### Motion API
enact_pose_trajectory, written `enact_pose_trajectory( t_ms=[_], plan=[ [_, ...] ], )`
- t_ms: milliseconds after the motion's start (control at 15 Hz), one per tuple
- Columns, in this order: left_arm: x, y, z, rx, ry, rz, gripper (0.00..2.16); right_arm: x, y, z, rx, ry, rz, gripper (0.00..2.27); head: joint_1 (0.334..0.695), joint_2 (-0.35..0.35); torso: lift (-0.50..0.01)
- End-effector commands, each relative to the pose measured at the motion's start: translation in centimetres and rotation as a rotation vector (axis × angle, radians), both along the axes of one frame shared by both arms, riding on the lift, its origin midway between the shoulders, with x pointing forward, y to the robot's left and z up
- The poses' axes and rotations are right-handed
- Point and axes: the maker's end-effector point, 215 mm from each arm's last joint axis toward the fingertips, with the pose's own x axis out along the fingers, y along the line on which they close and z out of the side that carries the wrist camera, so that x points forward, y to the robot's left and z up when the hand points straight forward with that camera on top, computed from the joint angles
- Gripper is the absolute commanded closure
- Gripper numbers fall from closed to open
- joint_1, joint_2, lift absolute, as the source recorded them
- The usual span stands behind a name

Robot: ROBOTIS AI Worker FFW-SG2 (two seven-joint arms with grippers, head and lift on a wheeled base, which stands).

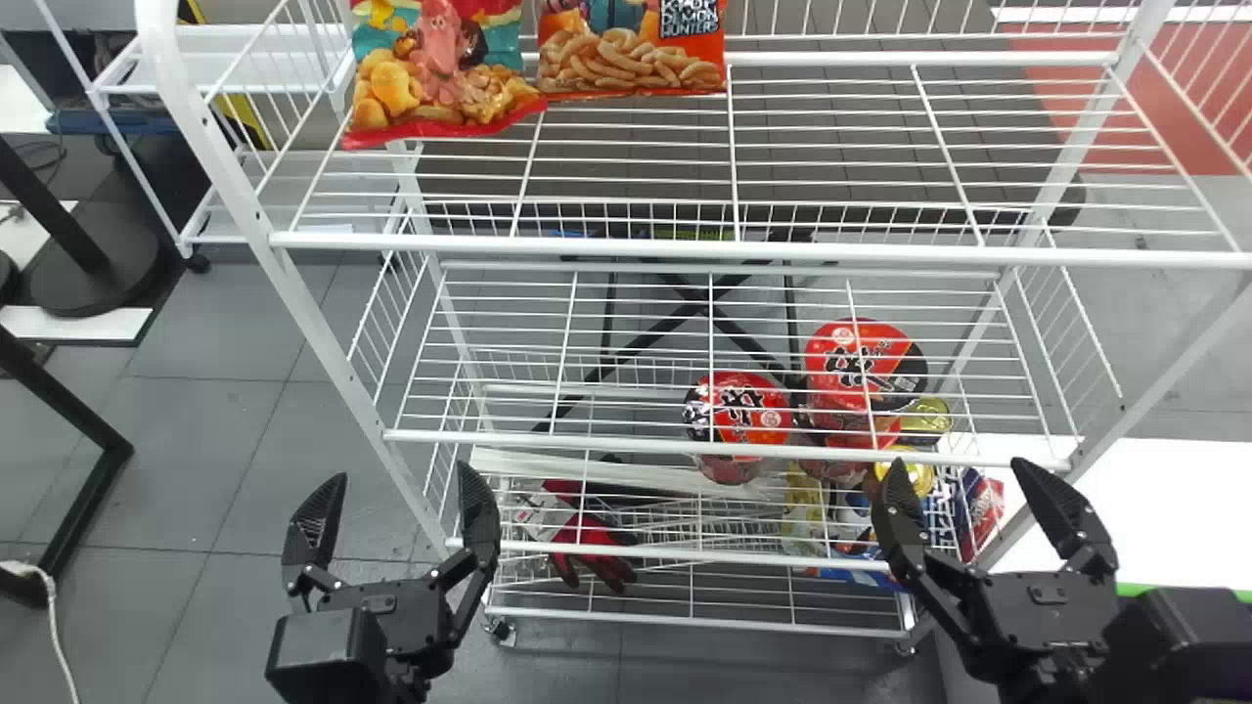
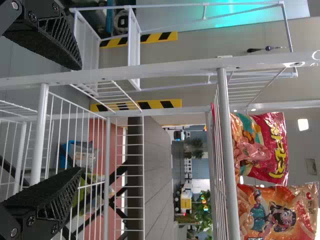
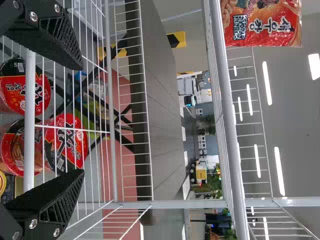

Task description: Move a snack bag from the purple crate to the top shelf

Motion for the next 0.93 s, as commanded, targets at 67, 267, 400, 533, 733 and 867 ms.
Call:
enact_pose_trajectory(
  t_ms=[67,267,400,533,733,867],
  plan=[
    [-0.3,0.0,0.2,0.003,-0.002,0.0,0.1,-0.1,0.4,0.1,-0.006,-0.004,0.012,0.07,0.695,0.053,-0.242],
    [-0.4,0.0,0.4,0.008,-0.005,0.004,0.1,-0.2,0.8,0.2,-0.007,-0.008,0.021,0.07,0.695,0.06,-0.254],
    [-0.5,0.1,0.3,0.008,-0.001,0.005,0.1,-0.2,0.9,0.3,-0.008,-0.011,0.024,0.07,0.695,0.064,-0.262],
    [-0.5,0.0,0.3,0.006,-0.001,0.006,0.1,0.0,0.8,0.8,-0.009,-0.02,0.024,0.07,0.695,0.066,-0.27],
    [-0.4,0.0,0.8,0.002,-0.016,0.007,0.1,-0.1,1.0,0.9,-0.018,-0.019,0.029,0.07,0.695,0.066,-0.282],
    [-0.4,0.0,1.0,0.0,-0.021,0.008,0.1,-0.2,1.2,0.9,-0.025,-0.017,0.035,0.07,0.695,0.068,-0.29]
  ],
)
